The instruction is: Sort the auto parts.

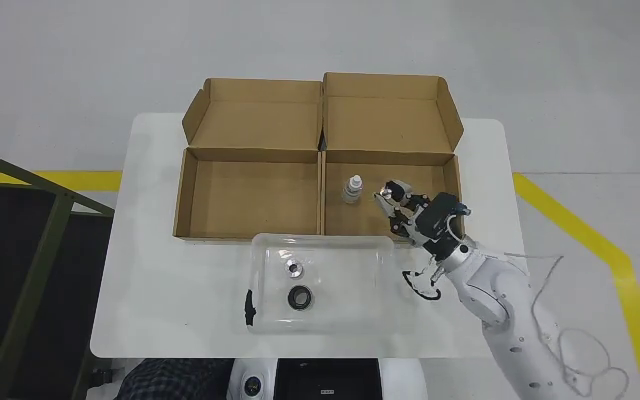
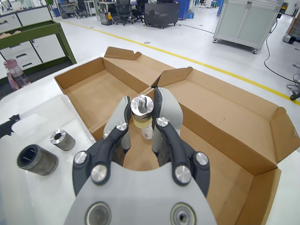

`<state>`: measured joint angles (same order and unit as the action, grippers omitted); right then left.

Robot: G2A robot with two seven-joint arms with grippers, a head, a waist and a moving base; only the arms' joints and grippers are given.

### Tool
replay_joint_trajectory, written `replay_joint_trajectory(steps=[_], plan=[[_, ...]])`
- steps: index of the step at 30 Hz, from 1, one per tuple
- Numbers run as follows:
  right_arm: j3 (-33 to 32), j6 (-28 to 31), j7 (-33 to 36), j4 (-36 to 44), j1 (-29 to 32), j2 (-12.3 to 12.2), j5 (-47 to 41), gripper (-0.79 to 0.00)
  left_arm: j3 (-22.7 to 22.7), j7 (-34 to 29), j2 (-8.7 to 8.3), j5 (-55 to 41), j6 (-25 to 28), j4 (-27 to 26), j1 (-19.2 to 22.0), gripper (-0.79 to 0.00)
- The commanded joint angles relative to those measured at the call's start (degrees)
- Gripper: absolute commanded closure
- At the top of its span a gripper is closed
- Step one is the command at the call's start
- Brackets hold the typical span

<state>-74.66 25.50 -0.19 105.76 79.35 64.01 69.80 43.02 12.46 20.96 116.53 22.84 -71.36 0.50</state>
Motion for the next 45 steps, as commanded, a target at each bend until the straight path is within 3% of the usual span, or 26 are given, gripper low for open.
replay_joint_trajectory(steps=[1,14,30,32,33,45], plan=[[0.51,-0.5,1.6,-1.42,-1.28,0.1,0.45,0.0,0.0,0.0,0.0,0.0,0.0,0.0,0.0,-0.785],[2.96,0.1,12.26,-11.95,-9.72,0.79,-2.38,0.0,0.0,0.0,0.0,0.0,0.0,0.0,0.0,-0.785],[7.72,-0.12,13.76,-20.75,-15.36,1.96,-1.59,0.0,0.0,0.0,0.0,0.0,0.0,0.0,0.0,-0.785],[7.55,0.06,13.92,-20.34,-15.44,1.93,-1.37,-0.219,0.0,0.0,0.0,0.0,0.0,0.0,0.0,-0.785],[7.42,0.07,14.01,-20.01,-15.33,1.9,-1.33,-0.785,0.0,0.0,0.0,0.0,0.0,0.0,0.0,-0.785],[4.19,0.88,13.32,-11.67,-11.14,1.12,-0.26,-0.785,0.0,0.0,0.0,0.0,0.0,0.0,0.0,-0.785]])
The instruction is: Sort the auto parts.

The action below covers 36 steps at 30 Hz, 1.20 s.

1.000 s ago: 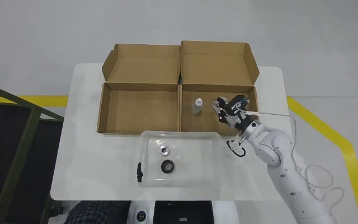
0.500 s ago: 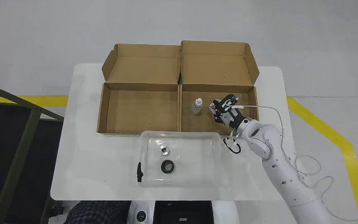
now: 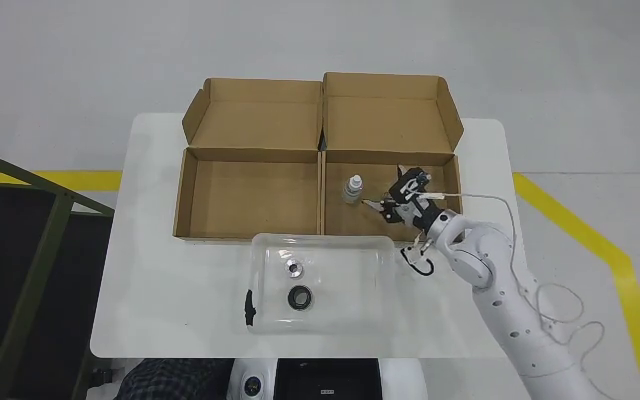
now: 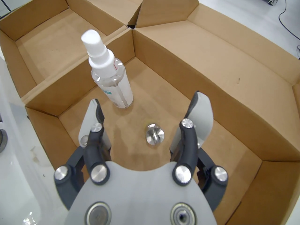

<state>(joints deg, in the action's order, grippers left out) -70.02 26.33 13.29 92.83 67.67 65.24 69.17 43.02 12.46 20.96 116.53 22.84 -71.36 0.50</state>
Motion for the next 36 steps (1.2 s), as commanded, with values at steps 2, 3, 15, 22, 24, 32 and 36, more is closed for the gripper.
replay_joint_trajectory(steps=[2,3,15,22,24,32,36], plan=[[-1.43,0.4,-0.12,4.09,2.06,-0.38,1.02,-0.785,0.0,0.0,0.0,0.0,0.0,0.0,0.0,-0.785],[-1.95,0.73,-0.03,5.9,2.8,-0.53,1.38,-0.785,0.0,0.0,0.0,0.0,0.0,0.0,0.0,-0.785],[-4.38,8.32,5.16,23.3,11.66,-1.97,4.07,-0.785,0.0,0.0,0.0,0.0,0.0,0.0,0.0,-0.785],[-2.69,12.15,7.9,28.14,14.67,-2.44,6.15,-0.785,0.0,0.0,0.0,0.0,0.0,0.0,0.0,-0.785],[-2.14,12.69,8.29,28.6,15.07,-2.51,6.6,-0.785,0.0,0.0,0.0,0.0,0.0,0.0,0.0,-0.785],[2.9,14.51,10.25,27.21,14.1,-2.42,9.76,-0.785,0.0,0.0,0.0,0.0,0.0,0.0,0.0,-0.785],[6.29,13.98,10.34,24.82,12.42,-2.06,11.72,-0.785,0.0,0.0,0.0,0.0,0.0,0.0,0.0,-0.785]])
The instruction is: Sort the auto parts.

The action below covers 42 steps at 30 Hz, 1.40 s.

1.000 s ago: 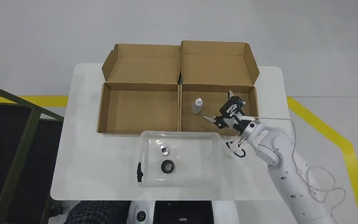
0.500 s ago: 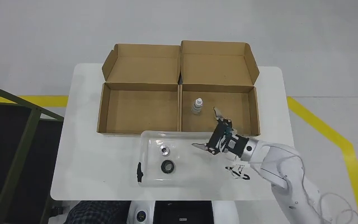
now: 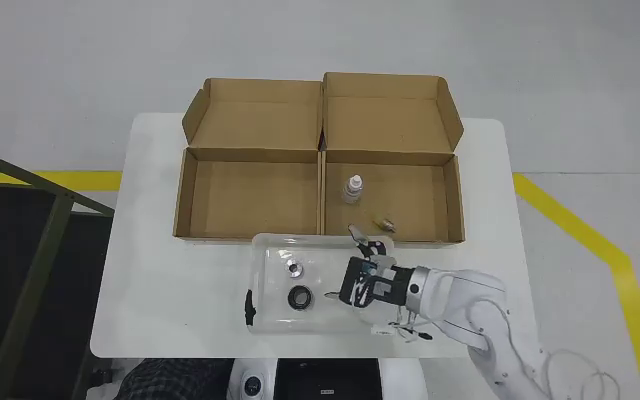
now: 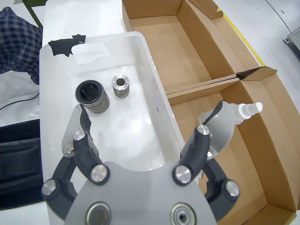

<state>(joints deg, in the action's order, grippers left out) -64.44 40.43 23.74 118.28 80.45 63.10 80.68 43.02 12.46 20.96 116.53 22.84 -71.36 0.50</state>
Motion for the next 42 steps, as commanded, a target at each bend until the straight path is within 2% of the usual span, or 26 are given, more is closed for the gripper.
replay_joint_trajectory(steps=[1,21,26,30,35,42], plan=[[1.41,-0.22,-0.15,-1.28,-0.75,0.16,0.49,-0.785,0.0,0.0,0.0,0.0,0.0,0.0,0.0,-0.785],[11.79,4.01,2.03,-10.17,-6.65,1.47,0.39,-0.785,0.0,0.0,0.0,0.0,0.0,0.0,0.0,-0.785],[13.3,4.77,2.77,-11.84,-8.28,1.8,-0.76,-0.748,0.0,0.0,0.0,0.0,0.0,0.0,0.0,-0.785],[14.23,5.02,3.03,-12.76,-9.38,2.01,-1.33,-0.668,0.0,0.0,0.0,0.0,0.0,0.0,0.0,-0.785],[15.16,5.13,3.06,-13.45,-10.27,2.2,-1.67,-0.61,0.0,0.0,0.0,0.0,0.0,0.0,0.0,-0.785],[16.37,5.5,3.05,-14.11,-10.99,2.36,-1.85,-0.591,0.0,0.0,0.0,0.0,0.0,0.0,0.0,-0.785]])
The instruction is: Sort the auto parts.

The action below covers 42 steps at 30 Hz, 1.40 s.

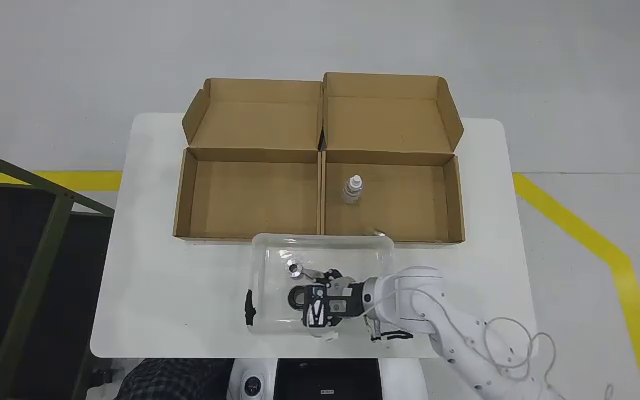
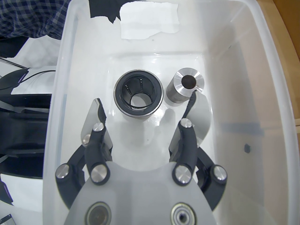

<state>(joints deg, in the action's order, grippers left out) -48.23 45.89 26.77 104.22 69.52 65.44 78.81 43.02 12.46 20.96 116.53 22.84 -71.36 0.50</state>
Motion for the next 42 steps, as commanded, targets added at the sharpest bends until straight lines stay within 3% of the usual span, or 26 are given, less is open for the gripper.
replay_joint_trajectory(steps=[1,7,22,32,34,37,38,42], plan=[[0.32,0.05,0.05,-0.14,-0.18,0.04,0.05,-0.591,0.0,0.0,0.0,0.0,0.0,0.0,0.0,-0.785],[1.8,-0.03,-0.2,-1.2,-1.1,0.35,0.26,-0.585,0.0,0.0,0.0,0.0,0.0,0.0,0.0,-0.785],[4.26,-0.63,-0.52,-3.53,-3.69,1.16,-0.17,-0.474,0.0,0.0,0.0,0.0,0.0,0.0,0.0,-0.785],[5.67,-0.82,-1.37,-5.12,-4.93,1.67,-0.37,-0.36,0.0,0.0,0.0,0.0,0.0,0.0,0.0,-0.785],[5.7,-0.84,-1.62,-5.19,-4.99,1.7,-0.42,-0.32,0.0,0.0,0.0,0.0,0.0,0.0,0.0,-0.785],[5.62,-0.13,-2.42,-5.48,-5.05,1.69,-1.17,-0.154,0.0,0.0,0.0,0.0,0.0,0.0,0.0,-0.785],[5.57,0.37,-2.85,-5.62,-5.09,1.69,-1.78,-0.046,0.0,0.0,0.0,0.0,0.0,0.0,0.0,-0.785],[4.94,1.34,-3.8,-6.04,-5.33,1.59,-3.24,0.0,0.0,0.0,0.0,0.0,0.0,0.0,0.0,-0.785]])
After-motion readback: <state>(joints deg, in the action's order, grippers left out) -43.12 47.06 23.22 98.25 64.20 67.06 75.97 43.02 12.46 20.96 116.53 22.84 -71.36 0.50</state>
